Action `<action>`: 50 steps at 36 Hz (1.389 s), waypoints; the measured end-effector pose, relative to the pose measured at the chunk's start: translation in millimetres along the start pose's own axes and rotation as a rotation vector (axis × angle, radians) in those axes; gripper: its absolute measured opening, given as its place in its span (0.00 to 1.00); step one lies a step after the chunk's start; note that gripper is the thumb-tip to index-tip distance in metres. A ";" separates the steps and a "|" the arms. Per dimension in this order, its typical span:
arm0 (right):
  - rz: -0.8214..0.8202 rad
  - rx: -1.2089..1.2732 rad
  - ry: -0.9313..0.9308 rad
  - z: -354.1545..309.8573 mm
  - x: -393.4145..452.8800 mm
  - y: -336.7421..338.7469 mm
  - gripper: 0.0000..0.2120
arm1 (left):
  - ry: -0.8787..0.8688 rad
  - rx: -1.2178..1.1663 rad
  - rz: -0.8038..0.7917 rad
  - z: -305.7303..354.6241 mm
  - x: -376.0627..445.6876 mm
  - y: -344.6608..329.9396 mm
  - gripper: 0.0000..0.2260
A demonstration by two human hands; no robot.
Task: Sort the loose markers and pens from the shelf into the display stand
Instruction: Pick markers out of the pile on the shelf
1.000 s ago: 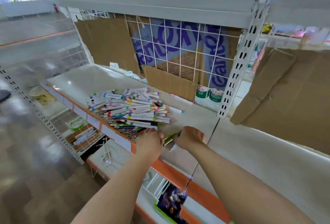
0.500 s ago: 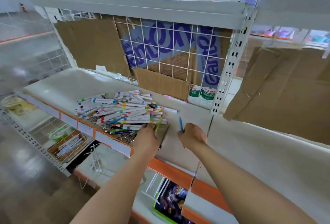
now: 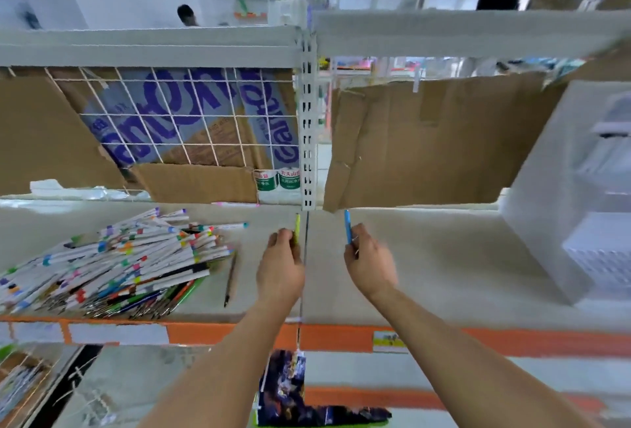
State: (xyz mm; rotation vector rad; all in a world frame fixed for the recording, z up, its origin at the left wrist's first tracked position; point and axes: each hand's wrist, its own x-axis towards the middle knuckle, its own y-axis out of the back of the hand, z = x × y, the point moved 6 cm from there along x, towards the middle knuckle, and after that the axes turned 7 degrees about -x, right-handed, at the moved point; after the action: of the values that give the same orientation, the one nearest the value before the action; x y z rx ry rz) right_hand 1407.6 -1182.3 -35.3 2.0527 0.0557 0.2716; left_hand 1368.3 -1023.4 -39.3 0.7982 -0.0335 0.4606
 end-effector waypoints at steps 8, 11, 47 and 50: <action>0.224 0.038 -0.192 104.9 -26.2 74.9 0.06 | -0.202 -0.085 -0.084 89.4 -18.2 -70.5 0.06; 0.298 0.016 -0.239 145.8 -35.3 104.2 0.07 | -0.255 -0.129 -0.106 127.3 -28.7 -98.7 0.06; 0.572 0.108 -0.120 354.9 -7.1 235.1 0.07 | -0.293 -0.312 -0.066 326.5 -77.6 -283.2 0.03; 0.576 0.127 -0.135 357.8 -5.2 231.7 0.08 | -0.256 -0.260 -0.076 324.4 -78.7 -288.7 0.02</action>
State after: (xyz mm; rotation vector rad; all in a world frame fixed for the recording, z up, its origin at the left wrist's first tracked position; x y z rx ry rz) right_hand 1462.2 -1603.3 3.9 2.1723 -0.6227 0.4900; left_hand 1462.0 -1454.4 -24.2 0.5965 -0.2947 0.2728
